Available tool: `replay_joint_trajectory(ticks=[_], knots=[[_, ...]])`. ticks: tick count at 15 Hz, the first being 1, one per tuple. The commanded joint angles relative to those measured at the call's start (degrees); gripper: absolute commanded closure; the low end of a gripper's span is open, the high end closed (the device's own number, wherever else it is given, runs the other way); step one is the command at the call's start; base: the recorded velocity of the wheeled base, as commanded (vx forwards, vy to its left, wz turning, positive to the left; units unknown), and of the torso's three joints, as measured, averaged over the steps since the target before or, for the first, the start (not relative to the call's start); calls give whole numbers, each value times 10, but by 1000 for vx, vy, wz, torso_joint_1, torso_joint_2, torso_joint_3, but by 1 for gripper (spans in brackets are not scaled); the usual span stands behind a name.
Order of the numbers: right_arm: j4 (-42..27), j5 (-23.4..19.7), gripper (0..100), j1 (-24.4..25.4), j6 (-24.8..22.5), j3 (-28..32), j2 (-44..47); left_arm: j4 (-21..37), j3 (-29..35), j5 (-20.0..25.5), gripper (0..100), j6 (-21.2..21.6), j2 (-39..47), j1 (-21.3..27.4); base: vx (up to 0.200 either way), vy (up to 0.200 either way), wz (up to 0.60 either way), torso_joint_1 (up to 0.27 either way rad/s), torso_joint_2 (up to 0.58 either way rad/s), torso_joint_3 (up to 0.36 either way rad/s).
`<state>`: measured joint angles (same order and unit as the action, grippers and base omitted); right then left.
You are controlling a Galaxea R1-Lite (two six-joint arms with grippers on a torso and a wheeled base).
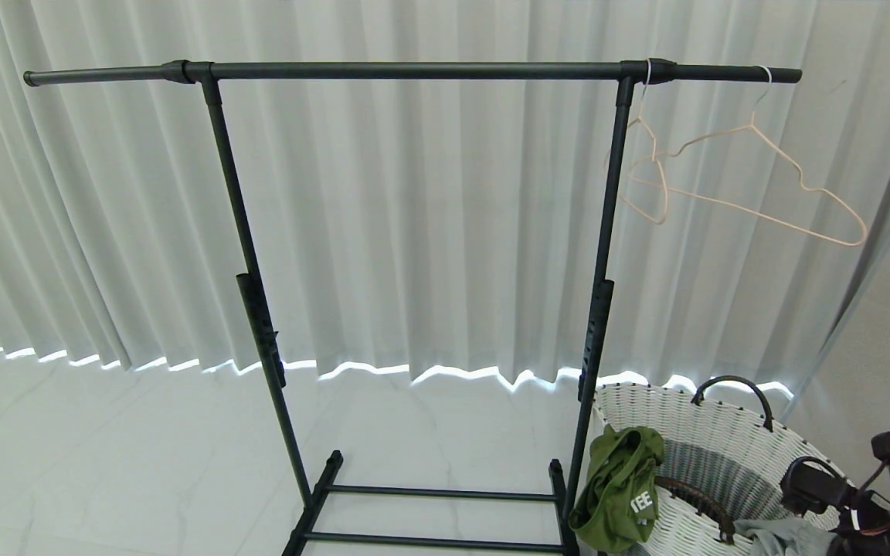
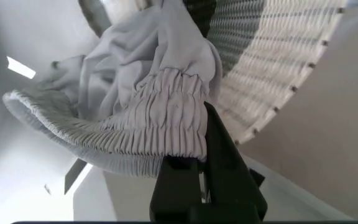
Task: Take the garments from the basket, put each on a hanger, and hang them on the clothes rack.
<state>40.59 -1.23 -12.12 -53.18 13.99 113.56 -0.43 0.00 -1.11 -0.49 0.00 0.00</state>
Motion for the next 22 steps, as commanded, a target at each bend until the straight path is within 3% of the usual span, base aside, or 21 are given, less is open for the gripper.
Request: replay_joint_trajectory(ticks=[1, 2, 4, 6, 8, 15, 22], knots=[[-131, 5, 100, 13, 3, -5, -194, 0, 0, 0, 0, 0, 0, 0, 0, 0, 0, 0, 0, 0], [-201, 5, 100, 13, 7, 16, -237, 0, 0, 0, 0, 0, 0, 1, 0, 0, 0, 0, 0, 0], [-448, 5, 100, 21, 60, 122, -377, 0, 0, 0, 0, 0, 0, 0, 0, 0, 0, 0, 0, 0], [-607, 4, 100, 27, 113, 219, -463, 0, 0, 0, 0, 0, 0, 0, 0, 0, 0, 0, 0, 0], [-688, 5, 100, 26, 137, 287, -527, 0, 0, 1, 0, 0, 0, 0, 0, 0, 0, 0, 0, 0], [-689, 8, 100, 27, 140, 427, -573, 0, 0, 0, 0, 2, 0, 0, 0, 0, 0, 0, 0, 0], [-689, 8, 100, 34, 137, 415, -645, 0, 0, 0, 0, 5, 0, 0, 0, 0, 0, 0, 0, 0]])
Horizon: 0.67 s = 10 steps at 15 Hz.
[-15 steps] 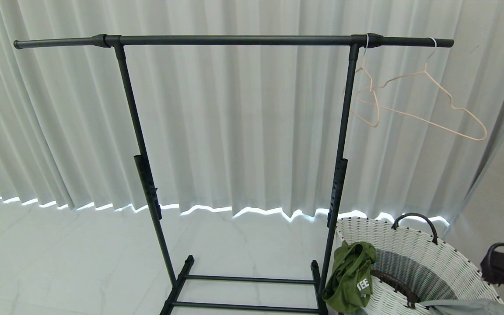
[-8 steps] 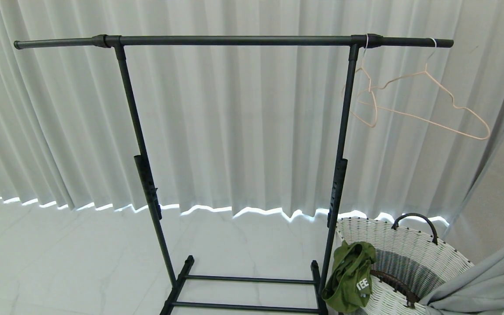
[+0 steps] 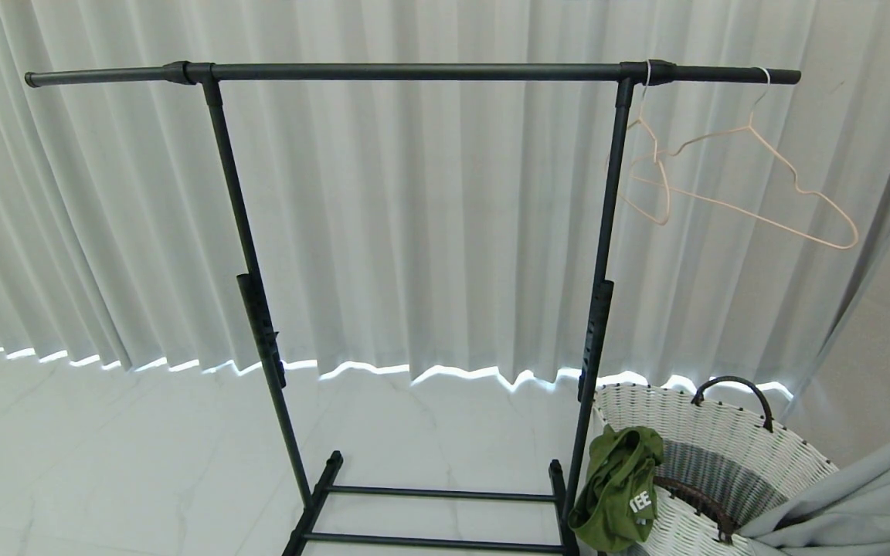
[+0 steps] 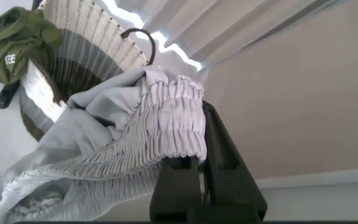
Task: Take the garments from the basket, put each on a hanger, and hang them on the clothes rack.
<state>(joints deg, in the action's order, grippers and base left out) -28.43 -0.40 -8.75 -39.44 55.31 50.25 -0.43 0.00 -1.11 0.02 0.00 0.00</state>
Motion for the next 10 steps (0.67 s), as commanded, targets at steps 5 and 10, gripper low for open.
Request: replay_joint_trajectory(ticks=[5, 10], knots=[[1, -1, 100, 0, 1, 0, -9, 0, 0, 1, 0, -2, 0, 0, -160, 0, 0, 3, 4, 0], [1, -4, 100, 5, 1, -18, -3, 0, 0, 1, 0, 1, 0, 0, 0, 40, 0, 0, 1, 0]])
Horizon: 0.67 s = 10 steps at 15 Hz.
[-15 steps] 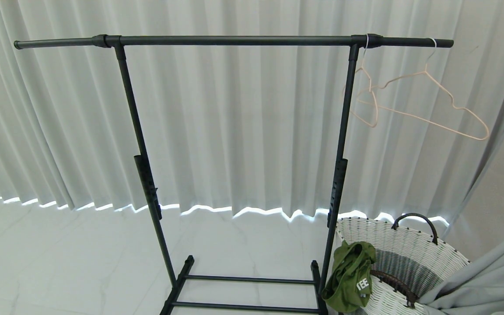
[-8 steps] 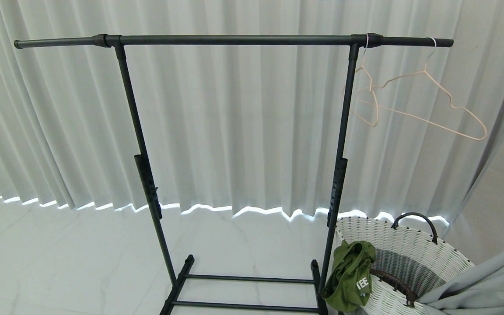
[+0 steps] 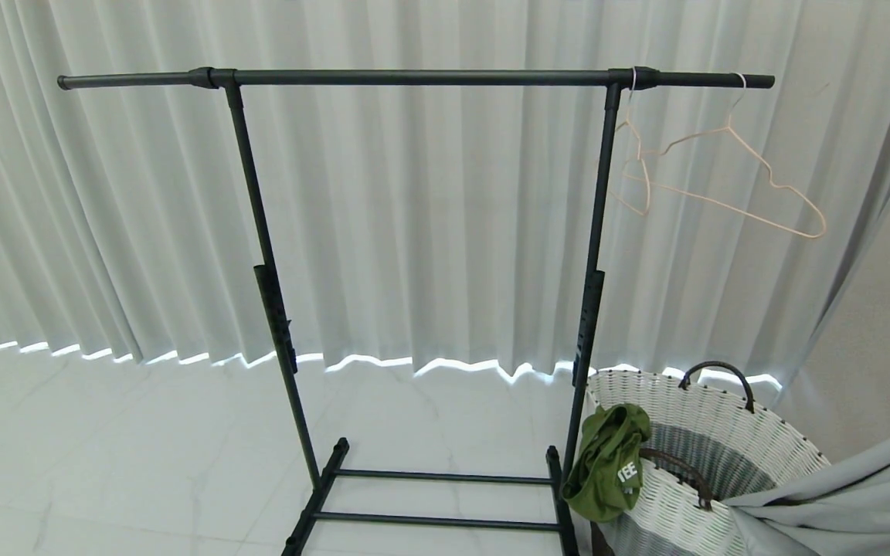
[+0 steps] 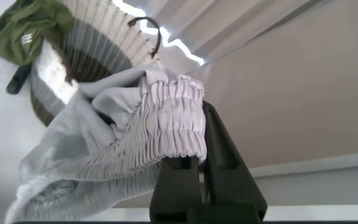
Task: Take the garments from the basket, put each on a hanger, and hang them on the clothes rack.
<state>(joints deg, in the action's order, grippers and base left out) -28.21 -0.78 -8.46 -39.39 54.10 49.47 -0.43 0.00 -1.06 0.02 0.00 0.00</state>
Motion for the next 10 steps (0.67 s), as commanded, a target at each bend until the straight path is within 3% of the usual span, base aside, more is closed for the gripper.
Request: replay_joint_trajectory(ticks=[1, 8, 10], knots=[[-1, 0, 100, 5, 1, -8, 4, 0, 0, 0, 0, -2, 0, 0, 0, 200, 0, 2, -2, 12], [32, 0, 100, 6, 2, -11, 41, 0, 0, 0, 0, 0, 0, 0, 0, 200, 0, 6, 1, 2], [44, 0, 100, 6, 2, -11, 56, 0, 0, 0, 0, 2, 0, 0, 0, 0, 0, 0, 0, 0]])
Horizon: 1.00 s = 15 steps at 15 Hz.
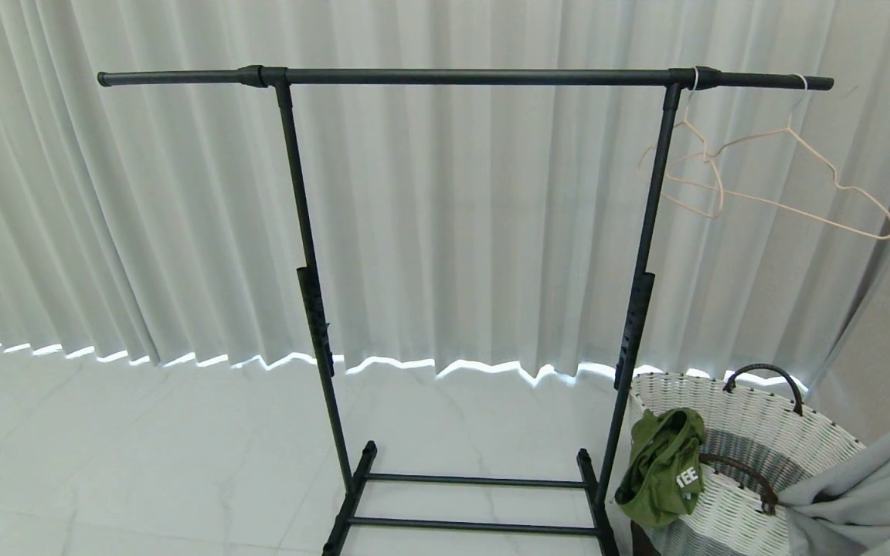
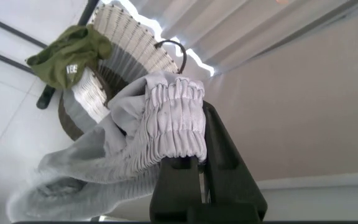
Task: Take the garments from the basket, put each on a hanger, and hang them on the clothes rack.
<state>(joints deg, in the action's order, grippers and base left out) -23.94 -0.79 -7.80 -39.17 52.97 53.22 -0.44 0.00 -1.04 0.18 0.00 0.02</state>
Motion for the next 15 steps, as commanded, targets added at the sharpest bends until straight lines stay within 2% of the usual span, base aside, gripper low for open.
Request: replay_joint_trajectory(ticks=[1, 6, 11, 15], knots=[[6, 0, 100, 1, 1, 0, 23, 0, 0, 1, 0, 1, 0, 0, 0, 0, 0, 0, 0, 0], [6, -1, 100, 20, 43, -1, 38, 0, 0, 1, 0, 3, 0, 0, 0, 0, 0, 0, 0, 0], [6, -2, 100, 34, 47, -7, 42, 0, 0, 2, 0, 29, 0, 0, 0, 0, 0, 0, 0, 0], [5, -3, 100, 34, 52, -10, 37, -5, 0, 3, 0, 10, 0, 0, 0, 0, 0, 0, 0, 0]])
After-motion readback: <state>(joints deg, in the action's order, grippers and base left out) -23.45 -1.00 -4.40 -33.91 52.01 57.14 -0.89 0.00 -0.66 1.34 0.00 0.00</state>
